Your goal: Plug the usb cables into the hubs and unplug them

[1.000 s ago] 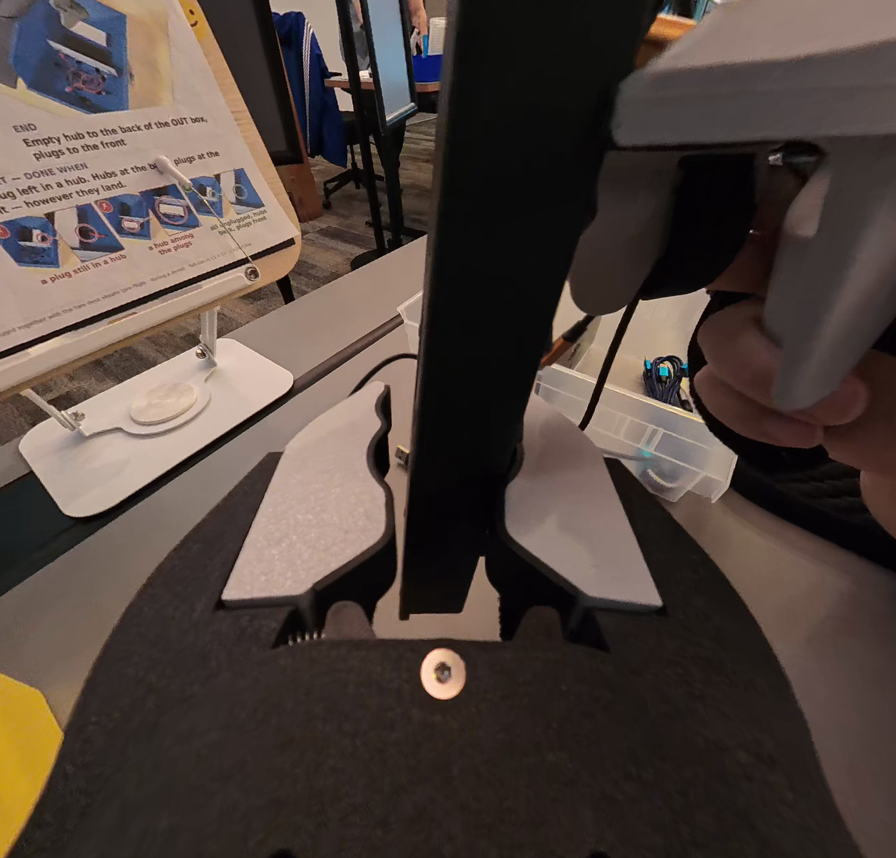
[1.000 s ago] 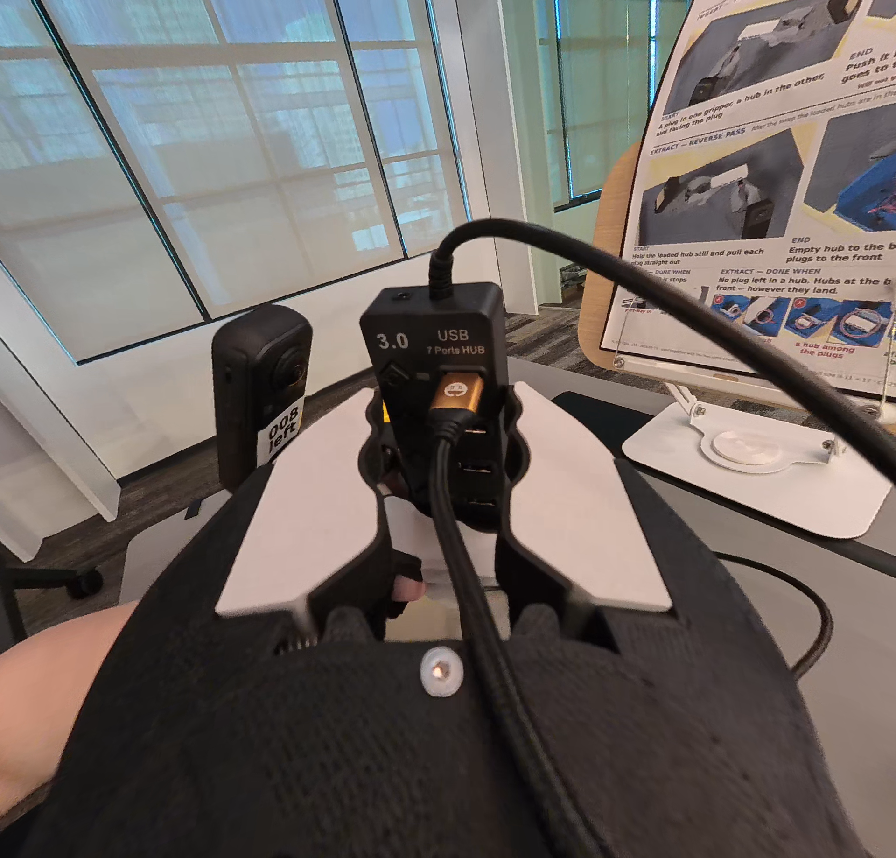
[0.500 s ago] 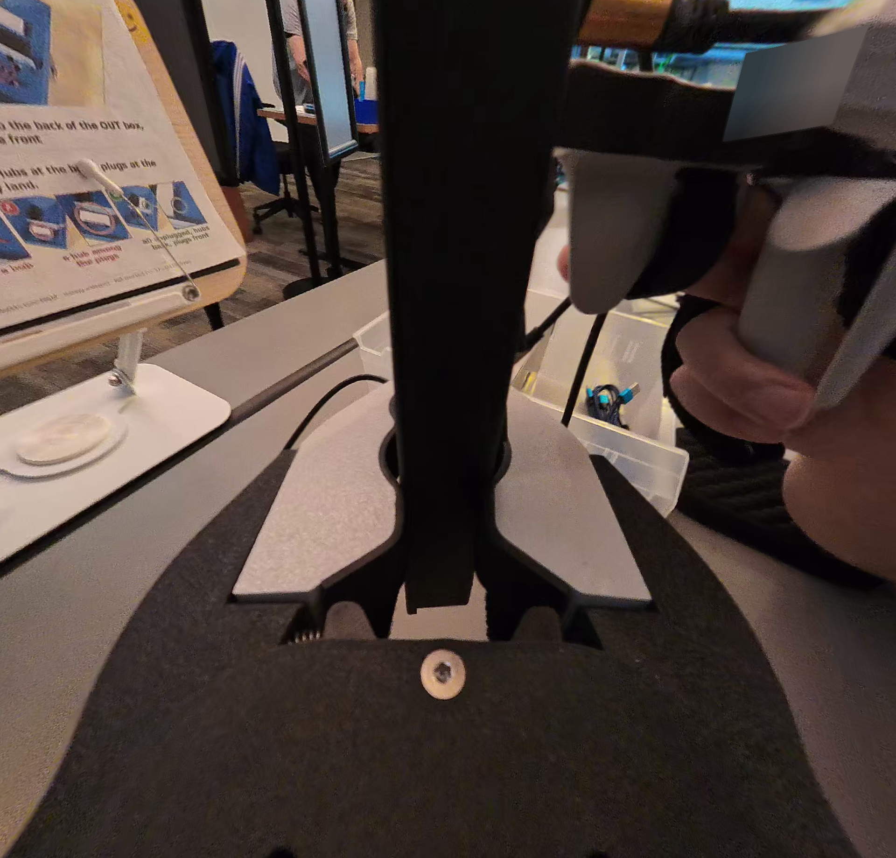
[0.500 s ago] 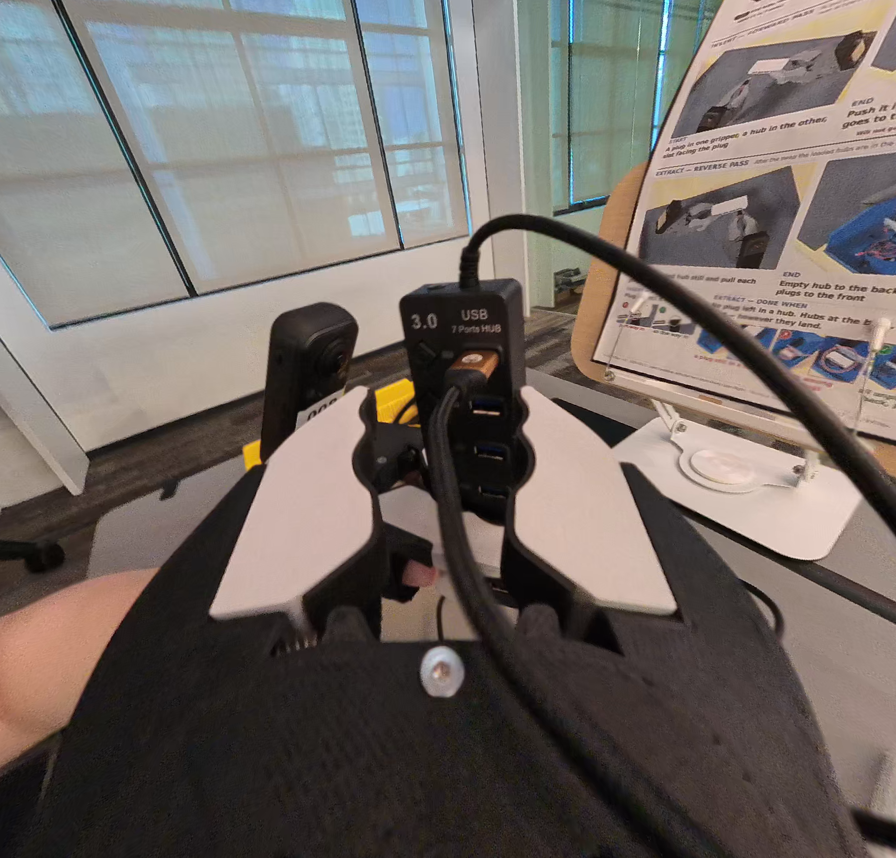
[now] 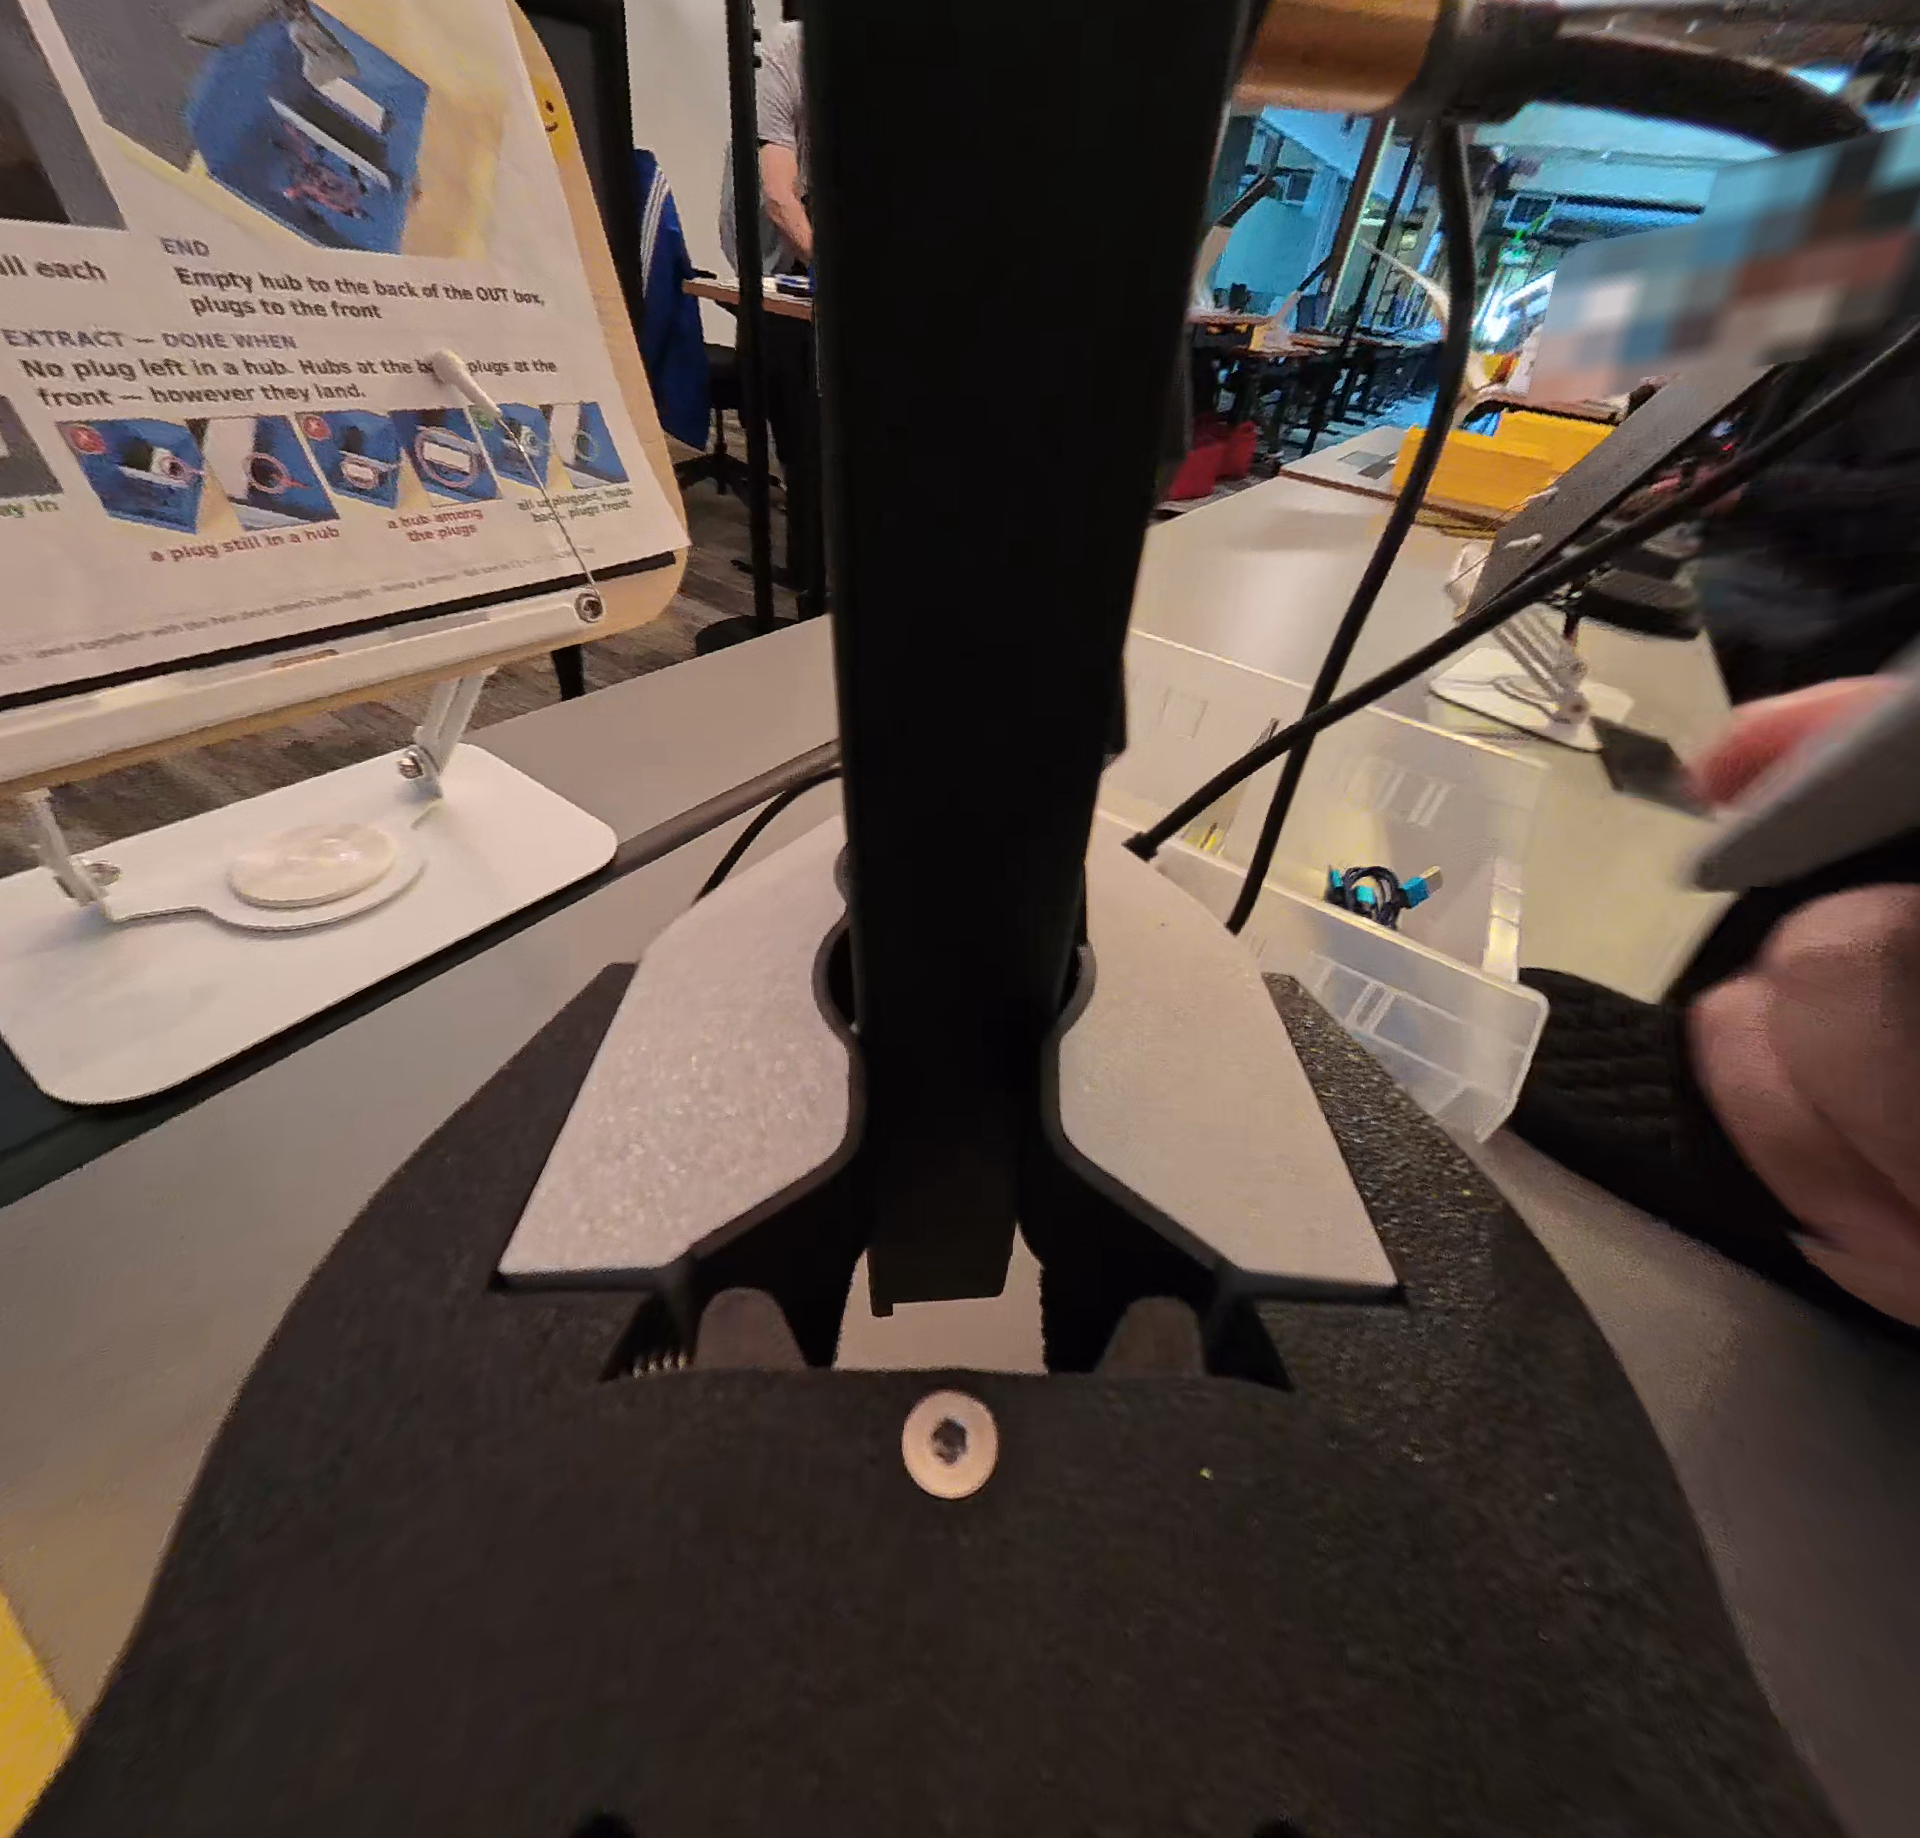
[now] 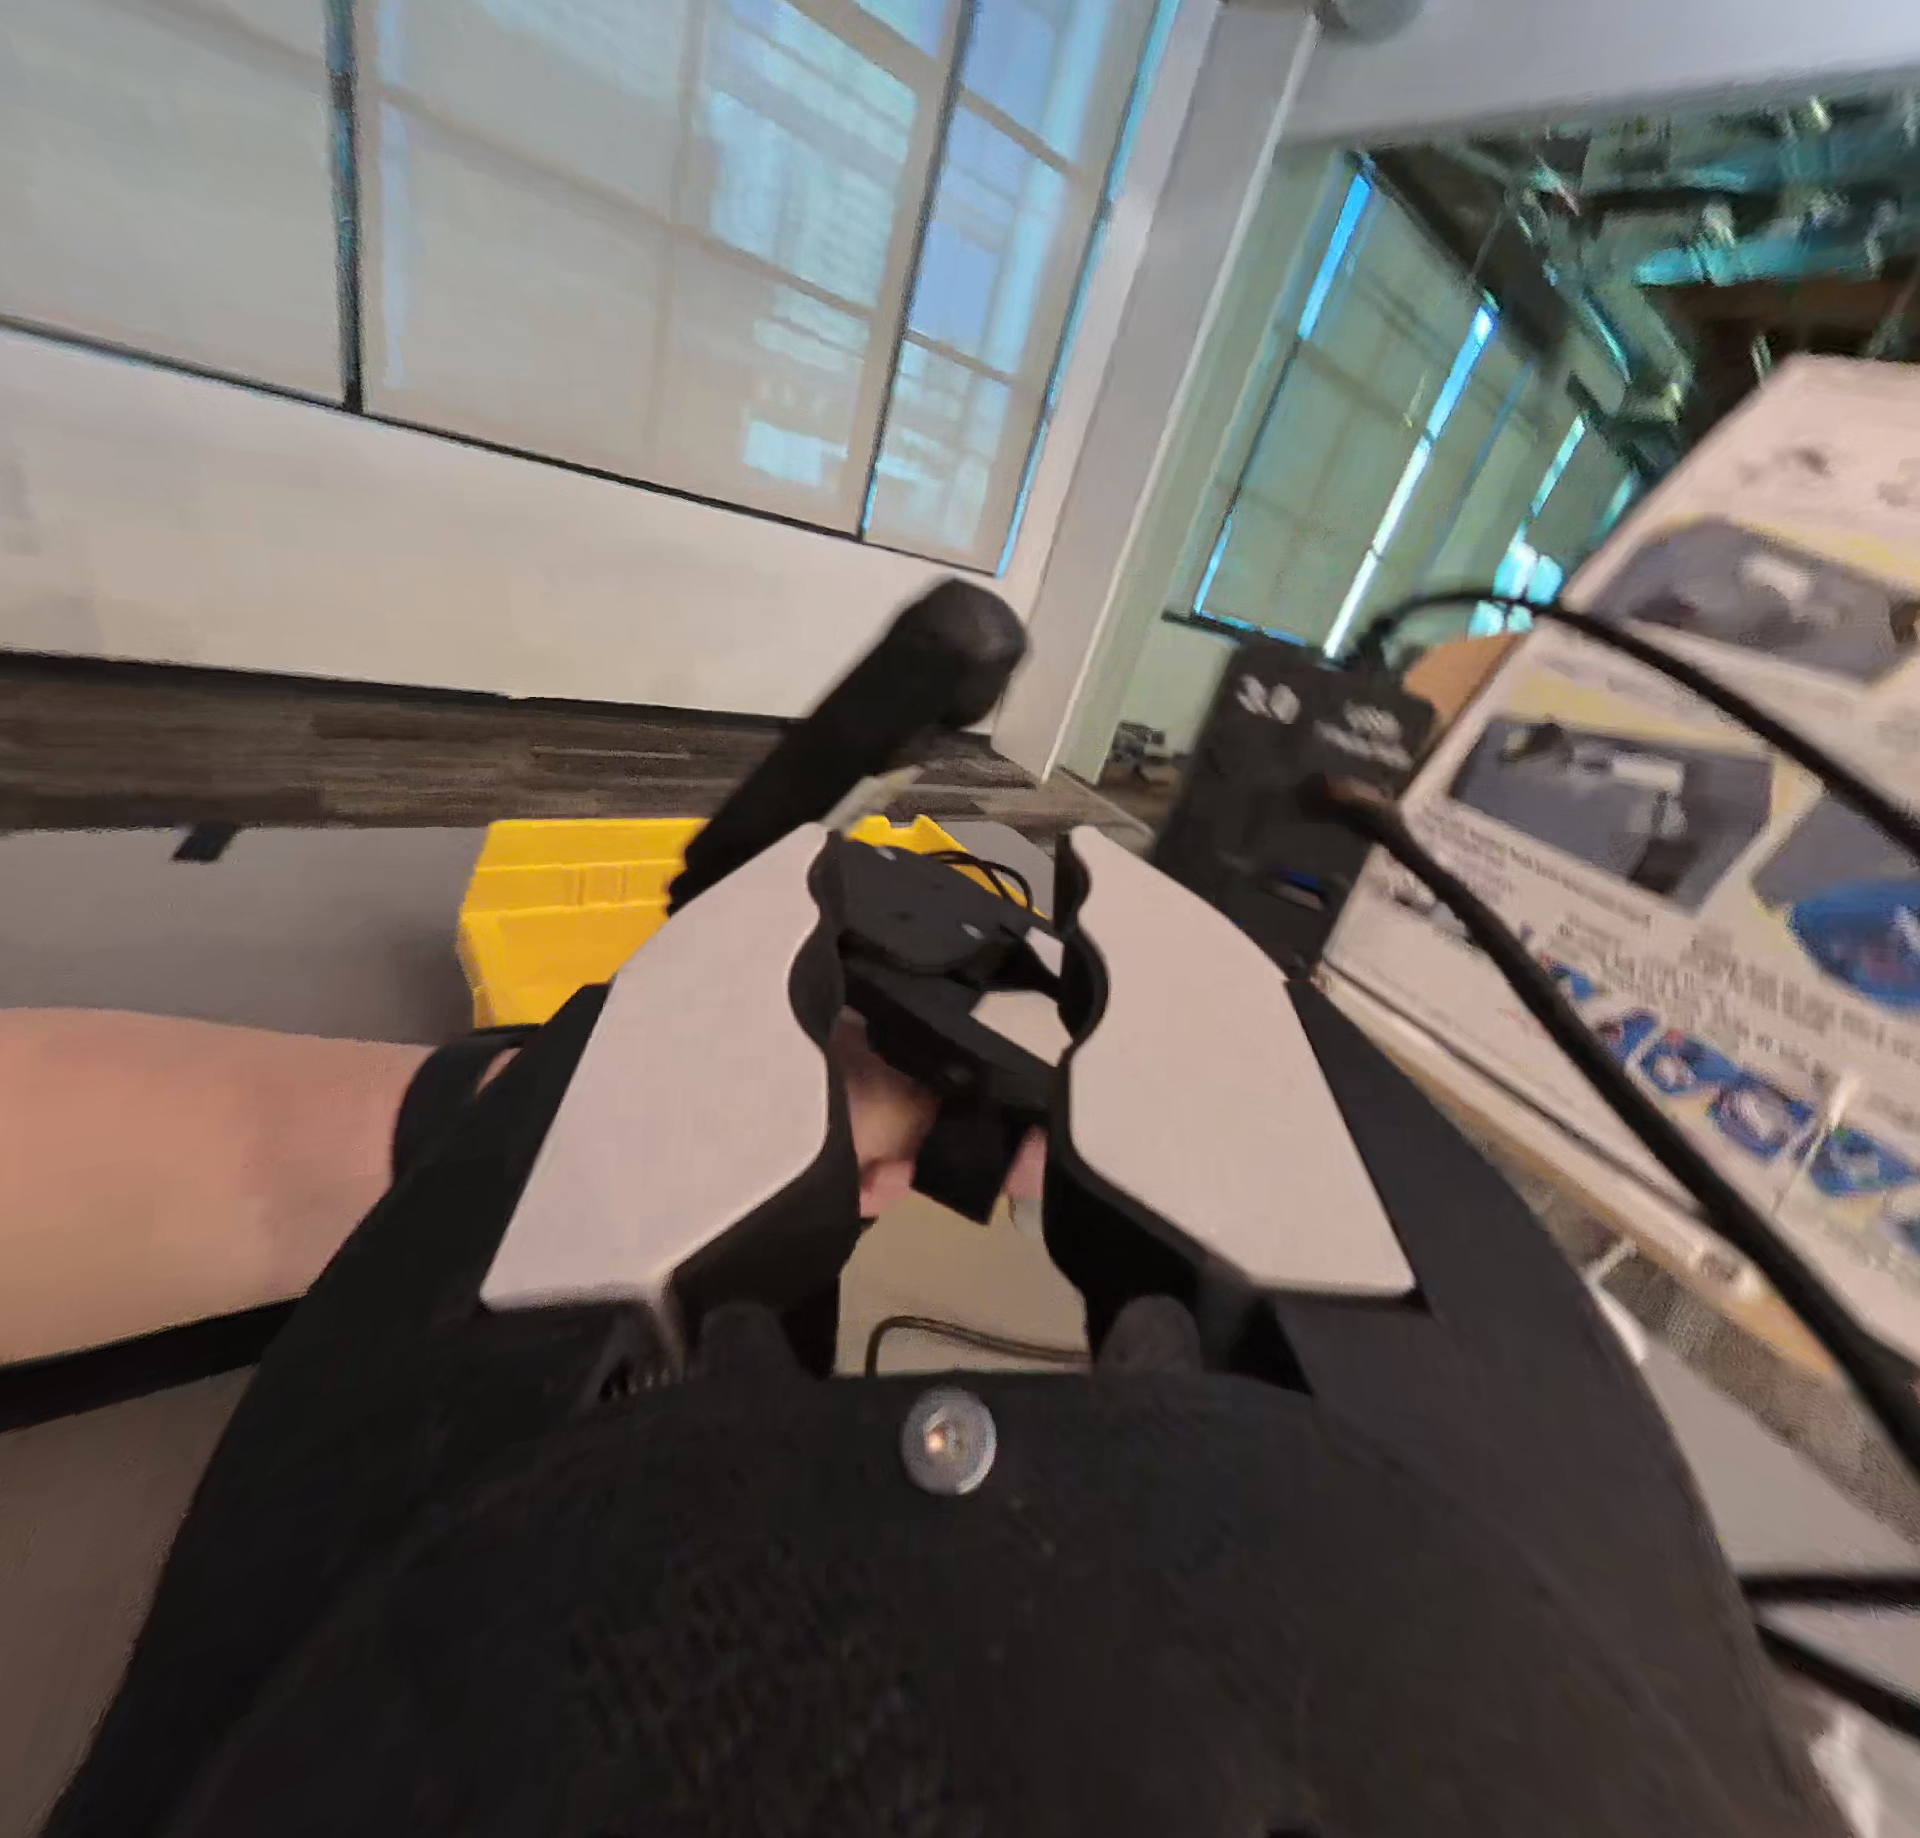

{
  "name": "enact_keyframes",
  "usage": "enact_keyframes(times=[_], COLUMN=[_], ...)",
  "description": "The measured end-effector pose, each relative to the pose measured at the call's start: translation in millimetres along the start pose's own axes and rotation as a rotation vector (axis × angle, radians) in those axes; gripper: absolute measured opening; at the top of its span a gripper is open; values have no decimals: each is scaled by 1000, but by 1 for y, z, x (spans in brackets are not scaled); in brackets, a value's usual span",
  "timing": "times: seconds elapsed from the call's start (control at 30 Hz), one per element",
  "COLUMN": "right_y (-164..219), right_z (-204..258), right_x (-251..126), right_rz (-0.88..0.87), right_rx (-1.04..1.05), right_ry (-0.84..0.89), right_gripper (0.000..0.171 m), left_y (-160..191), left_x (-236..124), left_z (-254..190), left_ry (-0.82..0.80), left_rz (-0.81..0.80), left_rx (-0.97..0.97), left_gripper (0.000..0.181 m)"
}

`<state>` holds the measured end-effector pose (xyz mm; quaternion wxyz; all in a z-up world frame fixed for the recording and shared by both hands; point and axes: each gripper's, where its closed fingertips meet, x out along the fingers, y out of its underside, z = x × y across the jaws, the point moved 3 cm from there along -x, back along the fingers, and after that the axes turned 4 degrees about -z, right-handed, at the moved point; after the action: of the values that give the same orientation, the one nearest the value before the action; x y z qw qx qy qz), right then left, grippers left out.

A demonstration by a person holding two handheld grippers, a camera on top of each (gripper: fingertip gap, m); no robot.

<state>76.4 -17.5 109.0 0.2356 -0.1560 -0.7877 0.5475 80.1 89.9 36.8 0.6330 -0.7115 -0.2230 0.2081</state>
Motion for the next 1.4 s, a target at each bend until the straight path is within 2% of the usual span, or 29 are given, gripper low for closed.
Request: enact_keyframes(times=[0.1,0.17,0.3,0.47,0.67,1.03,1.4], right_y=[-25,-41,-63,-75,-88,-73,-80], right_z=[14,8,-32,-78,-113,-130,-123], right_x=[-10,-20,-45,-77,-108,-105,-100], right_rz=[-20,-14,12,66,44,60,-10], right_rx=[-91,-53,69,27,30,74,-23], right_ry=[-32,-44,6,115,207,214,209], right_gripper=[39,38,36,39,40,43,41], left_y=[3,6,12,9,0,-2,1], left_x=[2,4,8,5,-4,-6,-5], left_z=[-4,-9,-16,-8,6,8,7], left_ry=[-20,-4,-7,-60,-96,-52,-88], left_rz=[8,10,28,20,29,8,9], left_rx=[41,31,46,83,106,55,100], left_gripper=[29,29,29,29,28,27,27])
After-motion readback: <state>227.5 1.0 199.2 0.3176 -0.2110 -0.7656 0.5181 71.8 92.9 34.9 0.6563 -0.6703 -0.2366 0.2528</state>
